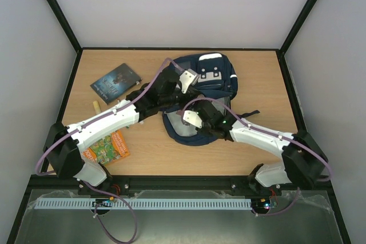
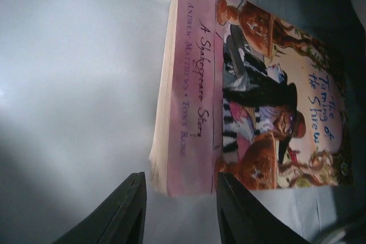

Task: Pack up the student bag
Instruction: Place the book in the student bag.

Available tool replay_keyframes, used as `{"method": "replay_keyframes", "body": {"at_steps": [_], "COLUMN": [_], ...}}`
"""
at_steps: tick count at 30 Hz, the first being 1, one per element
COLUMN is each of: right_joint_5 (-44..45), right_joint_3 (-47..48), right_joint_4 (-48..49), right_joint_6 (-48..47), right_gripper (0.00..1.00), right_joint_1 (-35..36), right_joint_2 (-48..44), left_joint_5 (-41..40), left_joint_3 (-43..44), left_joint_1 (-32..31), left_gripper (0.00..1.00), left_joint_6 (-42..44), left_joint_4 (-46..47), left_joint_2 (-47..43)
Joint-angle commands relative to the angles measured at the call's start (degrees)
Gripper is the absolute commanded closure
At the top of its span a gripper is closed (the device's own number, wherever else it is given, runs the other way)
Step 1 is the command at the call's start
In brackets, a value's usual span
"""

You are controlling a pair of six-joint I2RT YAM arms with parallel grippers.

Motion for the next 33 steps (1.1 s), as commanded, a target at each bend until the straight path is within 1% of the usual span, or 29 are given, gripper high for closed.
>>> {"method": "replay_keyframes", "body": {"at_steps": [1, 4, 7, 9, 12, 17, 20, 24, 28, 30, 33], "right_joint_5": [1.79, 2.38, 5.65, 9.17, 12.2, 13.23, 14.32, 15.38, 13.29, 8.51, -2.47], "right_joint_3": [2.45, 2.64, 2.64, 2.64, 2.81, 3.92, 4.13, 3.98, 3.87, 4.19, 4.12], "right_joint_4": [4.17, 6.01, 9.12, 12.44, 15.46, 17.98, 20.31, 21.49, 18.02, 12.7, 3.03], "right_joint_6": [-1.15, -1.99, -2.49, -2.69, -4.45, -6.61, -7.35, -5.3, -1.28, 0.88, 3.41], "right_gripper": [0.65, 0.65, 0.66, 0.7, 0.74, 0.79, 0.8, 0.8, 0.79, 0.76, 0.71], "right_joint_1": [0.29, 0.28, 0.29, 0.19, -1.22, -5.63, -7.75, -8.18, -8.15, -8.15, -8.16], "right_joint_2": [5.37, 8.1, 10.7, 11.97, 13.11, 13.57, 14.25, 16.14, 15.75, 13.33, 6.82], "left_joint_5": [1.69, 2.19, 2.34, 2.58, 3.12, 4.15, 4.68, 4.86, 4.92, 4.97, 5.3], "left_joint_3": [1.02, 1.09, 1.11, 1.11, 1.2, 1.35, 1.46, 1.46, 1.46, 1.51, 1.55], "left_joint_1": [0.95, 1.05, 1.31, 1.49, 1.75, 2.01, 2.2, 2.38, 2.38, 2.36, 2.55], "left_gripper": [0.97, 0.98, 0.97, 0.98, 0.97, 0.97, 0.98, 0.98, 0.98, 0.97, 0.98], "left_joint_6": [-1.35, -1.47, -1.44, -1.49, -1.61, -1.76, -2.01, -2.09, -2.06, -2.09, -2.3], "left_joint_4": [6.32, 6.23, 6.23, 6.28, 6.3, 6.22, 6.23, 6.23, 6.17, 6.09, 6.04], "left_joint_2": [-1.87, -1.84, -2.17, -2.19, -2.05, -1.74, -1.69, -1.59, -1.44, -1.25, -1.01]}}
